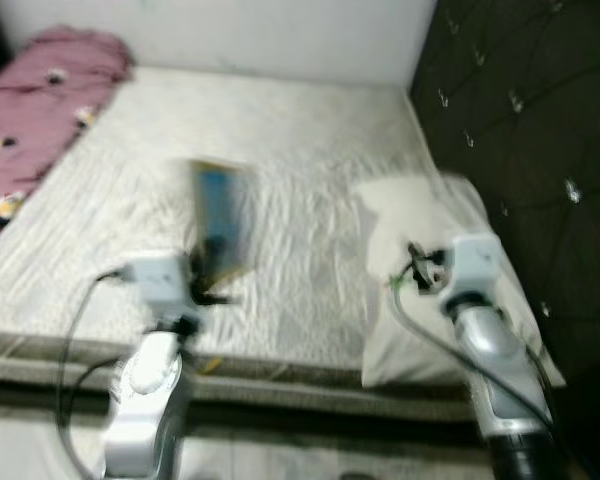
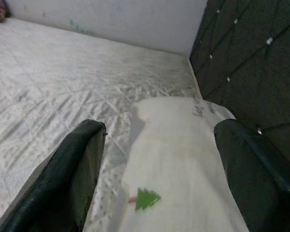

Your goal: Clean up the room

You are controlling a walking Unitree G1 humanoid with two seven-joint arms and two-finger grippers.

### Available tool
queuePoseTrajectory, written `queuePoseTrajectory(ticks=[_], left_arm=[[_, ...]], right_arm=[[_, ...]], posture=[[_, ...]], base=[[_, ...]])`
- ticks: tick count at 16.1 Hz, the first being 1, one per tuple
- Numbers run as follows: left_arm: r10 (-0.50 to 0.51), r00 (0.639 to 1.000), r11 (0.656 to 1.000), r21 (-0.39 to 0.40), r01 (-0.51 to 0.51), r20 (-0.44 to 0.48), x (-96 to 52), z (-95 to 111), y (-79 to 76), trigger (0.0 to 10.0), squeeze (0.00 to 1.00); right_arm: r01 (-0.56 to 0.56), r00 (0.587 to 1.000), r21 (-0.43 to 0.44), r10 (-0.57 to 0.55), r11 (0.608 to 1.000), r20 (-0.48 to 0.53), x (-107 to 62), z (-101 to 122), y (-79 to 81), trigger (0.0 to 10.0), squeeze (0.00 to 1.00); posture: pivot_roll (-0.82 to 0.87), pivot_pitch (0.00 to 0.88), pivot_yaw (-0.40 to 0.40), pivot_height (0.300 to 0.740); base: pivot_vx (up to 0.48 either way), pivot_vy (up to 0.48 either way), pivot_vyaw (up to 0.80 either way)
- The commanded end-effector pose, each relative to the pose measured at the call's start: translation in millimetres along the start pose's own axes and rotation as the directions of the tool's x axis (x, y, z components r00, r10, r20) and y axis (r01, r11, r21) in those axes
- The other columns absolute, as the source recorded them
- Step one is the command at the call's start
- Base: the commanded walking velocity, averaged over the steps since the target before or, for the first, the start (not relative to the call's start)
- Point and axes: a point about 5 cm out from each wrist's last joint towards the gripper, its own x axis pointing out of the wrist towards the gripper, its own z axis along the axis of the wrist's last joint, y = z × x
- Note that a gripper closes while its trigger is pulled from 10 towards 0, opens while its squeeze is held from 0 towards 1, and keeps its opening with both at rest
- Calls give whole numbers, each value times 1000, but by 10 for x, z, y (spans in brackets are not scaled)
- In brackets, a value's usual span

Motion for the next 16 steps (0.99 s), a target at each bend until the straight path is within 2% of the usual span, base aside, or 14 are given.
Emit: queuePoseTrajectory(ticks=[1,6,14,16], left_arm=[[87,996,995,46,-88,33,-40,92,188,10000,0],[107,994,992,58,-108,27,-18,78,186,10000,0],[130,991,991,35,-130,-12,-37,14,204,10000,0],[148,989,989,23,-147,-20,-45,4,212,10000,0]], right_arm=[[-52,997,4,52,999,51,42,136,156,10000,0],[-48,998,10,47,999,50,53,146,156,10000,0],[-34,999,15,33,999,38,34,122,135,10000,0],[-32,999,14,32,999,36,20,115,129,10000,0]], posture=[[-36,0,-53,740],[-34,0,-51,740],[-34,0,-48,740],[-35,0,-50,740]], base=[[0,0,0],[0,0,0],[0,0,-752],[0,0,-281]])
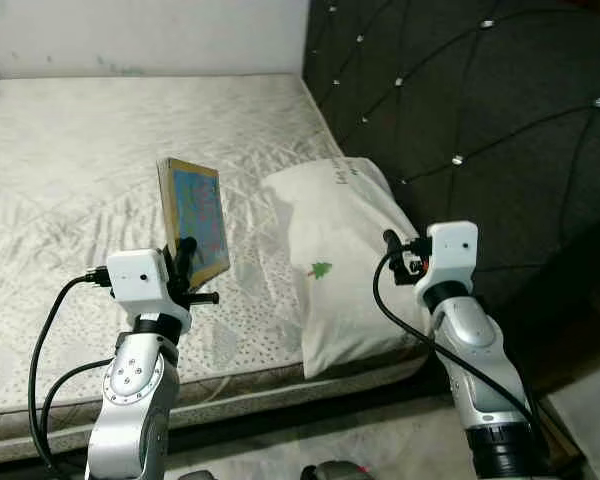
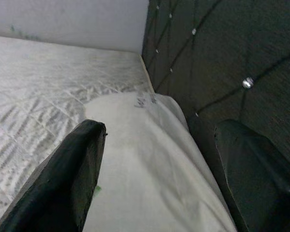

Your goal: Clean up the room

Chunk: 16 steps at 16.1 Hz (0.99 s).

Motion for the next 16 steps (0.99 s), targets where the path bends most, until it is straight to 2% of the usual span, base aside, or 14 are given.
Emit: queuePoseTrajectory(ticks=[1,9,13,16], left_arm=[[19,1000,1000,-11,-19,12,-11,32,12,10000,0],[36,999,997,-60,-38,-26,-39,-2,29,10000,0],[35,999,997,-65,-37,-32,-40,-1,22,10000,0],[61,997,993,-97,-65,-39,-24,-2,48,10000,0]], right_arm=[[7,1000,-4,-7,1000,12,-3,43,-15,10000,0],[-10,1000,4,10,1000,15,-35,48,5,10000,0],[-16,1000,6,16,1000,14,-44,47,15,10000,0],[-21,1000,7,21,1000,15,-45,48,23,10000,0]], posture=[[-35,0,-49,740],[-37,1,-49,740],[-38,3,-49,683],[-38,3,-49,643]], base=[[0,0,0],[0,0,0],[0,0,0],[0,0,0]])
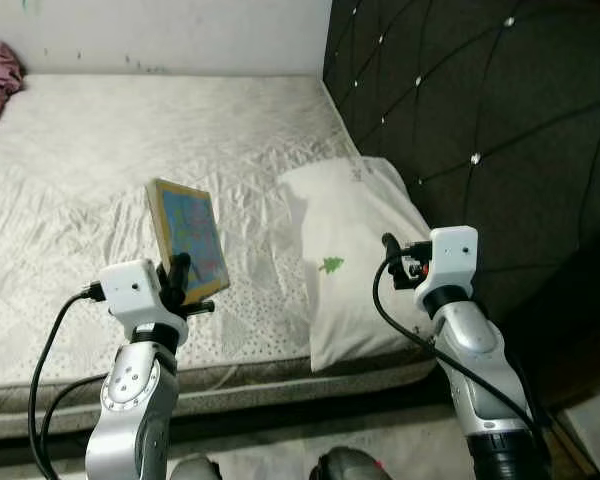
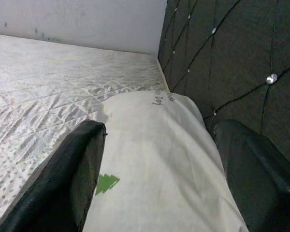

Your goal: Clean up the room

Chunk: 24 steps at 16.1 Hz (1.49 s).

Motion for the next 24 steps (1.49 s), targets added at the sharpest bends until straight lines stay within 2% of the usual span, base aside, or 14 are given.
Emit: queuePoseTrajectory(ticks=[1,5,9,10,13,14,15,18,24], left_arm=[[16,998,1000,-2,-16,54,35,119,-5,10000,0],[18,998,998,-53,-15,59,34,140,11,10000,0],[14,997,998,-59,-9,73,35,168,11,10000,0],[11,997,997,-72,-5,78,28,174,15,10000,0],[21,997,998,-65,-17,71,-17,153,54,10000,0],[24,998,998,-59,-20,61,-86,119,76,10000,0],[24,998,998,-59,-20,61,-86,119,76,10000,0],[-17,997,998,-64,21,71,-98,131,-7,10000,0],[-21,997,998,-55,25,77,-86,166,20,10000,0]], right_arm=[[-9,1000,-3,9,1000,2,-4,22,2,10000,0],[-14,1000,-2,14,1000,-1,6,15,11,10000,0],[-26,1000,0,26,1000,-1,13,16,26,10000,0],[-76,997,56,76,995,9,-4,32,70,10000,0],[-173,985,139,171,975,25,-123,71,178,10000,0],[-177,984,133,177,975,15,-244,43,192,10000,0],[-177,984,133,177,975,15,-244,43,192,10000,0],[-169,986,119,169,978,10,-192,27,194,10000,0],[-172,985,110,173,979,5,-197,52,204,10000,0]], posture=[[-37,5,-51,643],[-34,7,-54,643],[-32,7,-57,643],[-28,5,-62,643],[-22,6,-68,643],[-23,10,-65,643],[-23,10,-65,643],[-23,30,-62,643],[-16,41,-60,643]], base=[[0,0,0],[0,0,0],[0,0,0],[0,0,0],[0,0,0],[0,0,0],[0,0,0],[345,0,0],[480,0,0]])
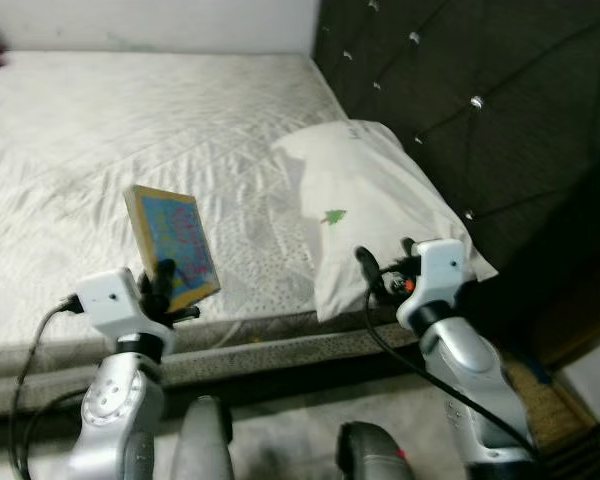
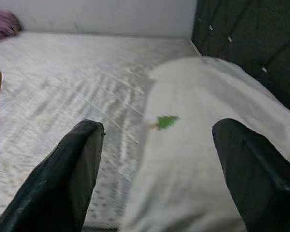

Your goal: Clean up the room

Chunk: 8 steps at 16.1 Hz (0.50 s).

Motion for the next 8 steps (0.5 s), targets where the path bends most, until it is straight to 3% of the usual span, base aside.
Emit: queuePoseTrajectory(ticks=[1,5,8], left_arm=[[-31,997,1000,2,31,65,11,144,-42,10000,0],[-26,998,1000,0,26,51,40,129,-54,10000,0],[19,1000,1000,-22,-19,11,59,75,-37,10000,0]], right_arm=[[1,1000,-4,-1,1000,19,18,68,9,10000,0],[4,1000,-12,-4,1000,20,10,77,-4,10000,0],[0,1000,-16,0,1000,18,10,83,-10,10000,0]], posture=[[-19,44,-58,643],[-27,49,-61,643],[-29,56,-65,643]], base=[[480,0,0],[385,0,0],[0,0,0]])
